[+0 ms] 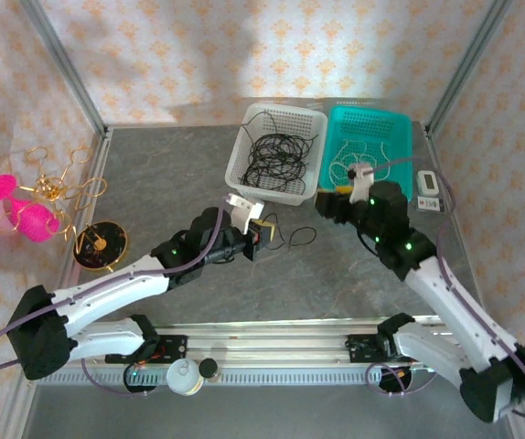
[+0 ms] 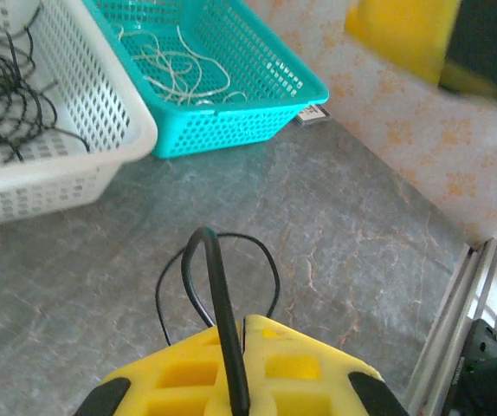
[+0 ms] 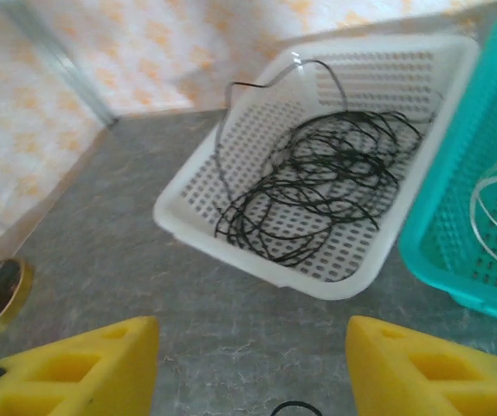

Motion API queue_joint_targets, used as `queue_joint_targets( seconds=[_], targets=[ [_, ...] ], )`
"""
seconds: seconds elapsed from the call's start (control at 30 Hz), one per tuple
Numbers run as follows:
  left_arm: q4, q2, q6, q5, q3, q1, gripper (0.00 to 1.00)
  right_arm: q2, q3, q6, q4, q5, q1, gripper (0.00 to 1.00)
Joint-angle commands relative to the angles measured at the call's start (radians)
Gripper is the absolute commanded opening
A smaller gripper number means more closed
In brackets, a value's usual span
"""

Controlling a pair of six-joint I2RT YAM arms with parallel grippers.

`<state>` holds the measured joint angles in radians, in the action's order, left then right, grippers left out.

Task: Untangle the cables

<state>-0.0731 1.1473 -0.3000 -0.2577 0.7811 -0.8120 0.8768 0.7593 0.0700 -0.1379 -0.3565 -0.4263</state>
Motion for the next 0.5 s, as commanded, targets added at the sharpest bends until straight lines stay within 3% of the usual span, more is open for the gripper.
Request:
queue_joint_targets(
  seconds=[0.0,0.13,0.23,0.47],
  targets=[
    [0.201,-0.028,0.103,0.039,0.1,-0.006,0.0,-0.123,-0.19,-0.291,0.215,-0.184,0.001,0.64],
    [0.319,-0.032,0.147,0.062,0.206,-0.006,0.0,-0.198,-0.377,-0.561,0.423,-0.459,0.001,0.71],
    [0.384,-0.034,0.169,0.055,0.269,-0.006,0.0,-0.162,-0.381,-0.637,0.489,-0.594,-0.007,0.71],
    [0.518,-0.031,0.212,0.062,0.374,-0.006,0.0,-0.046,-0.288,-0.868,0.442,-0.511,-0.037,0.71]
  ],
)
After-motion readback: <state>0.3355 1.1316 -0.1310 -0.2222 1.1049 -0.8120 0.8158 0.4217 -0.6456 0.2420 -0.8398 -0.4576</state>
